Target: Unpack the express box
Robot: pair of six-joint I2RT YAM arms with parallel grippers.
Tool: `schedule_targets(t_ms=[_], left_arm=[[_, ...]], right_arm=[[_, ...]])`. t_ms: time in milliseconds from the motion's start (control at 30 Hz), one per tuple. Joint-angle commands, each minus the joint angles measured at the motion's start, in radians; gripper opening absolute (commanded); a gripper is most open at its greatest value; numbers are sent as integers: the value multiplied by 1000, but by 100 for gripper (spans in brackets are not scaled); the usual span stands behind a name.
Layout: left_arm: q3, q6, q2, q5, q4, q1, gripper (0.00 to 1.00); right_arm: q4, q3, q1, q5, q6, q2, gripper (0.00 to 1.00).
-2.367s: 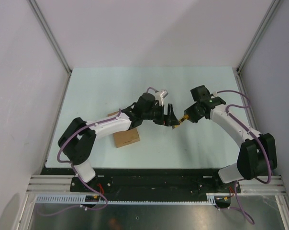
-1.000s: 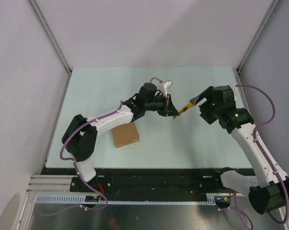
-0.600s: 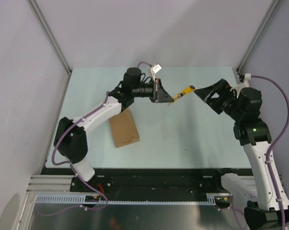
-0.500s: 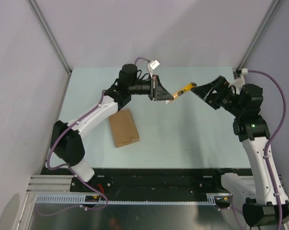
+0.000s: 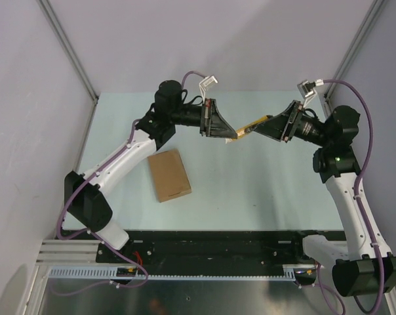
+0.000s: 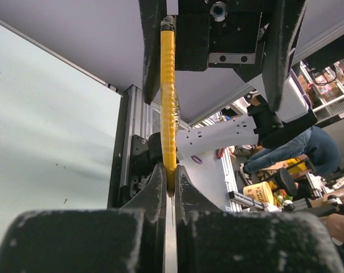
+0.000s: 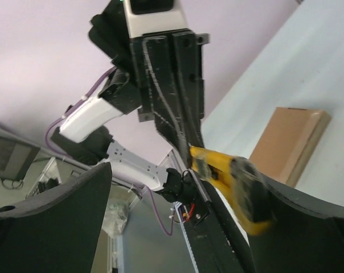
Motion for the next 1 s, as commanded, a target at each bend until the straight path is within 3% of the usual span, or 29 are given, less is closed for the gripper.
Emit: schedule_targets(t_ms=[0, 233, 333, 467, 567, 900, 967], left_arm=[[45, -45, -27, 61, 19, 7, 0], [51, -58, -17, 71, 21, 5, 0], [46, -59, -10, 72, 22, 4, 0], [42, -55, -2, 66, 22, 4, 0], [42, -55, 6, 71, 22, 4, 0], [35, -55, 26, 66, 22, 4, 0], [38, -59, 29, 68, 24, 2, 0]], right_arm=[[171, 18, 26, -109, 98, 16, 91], [156, 16, 39, -120, 117, 24, 88], [162, 16, 40, -118, 134, 38, 83], [162, 16, 45, -118, 140, 52, 64], [164, 16, 49, -124, 140, 58, 56], [127, 18, 49, -123, 109, 75, 43], [110, 16, 51, -116, 102, 84, 45]])
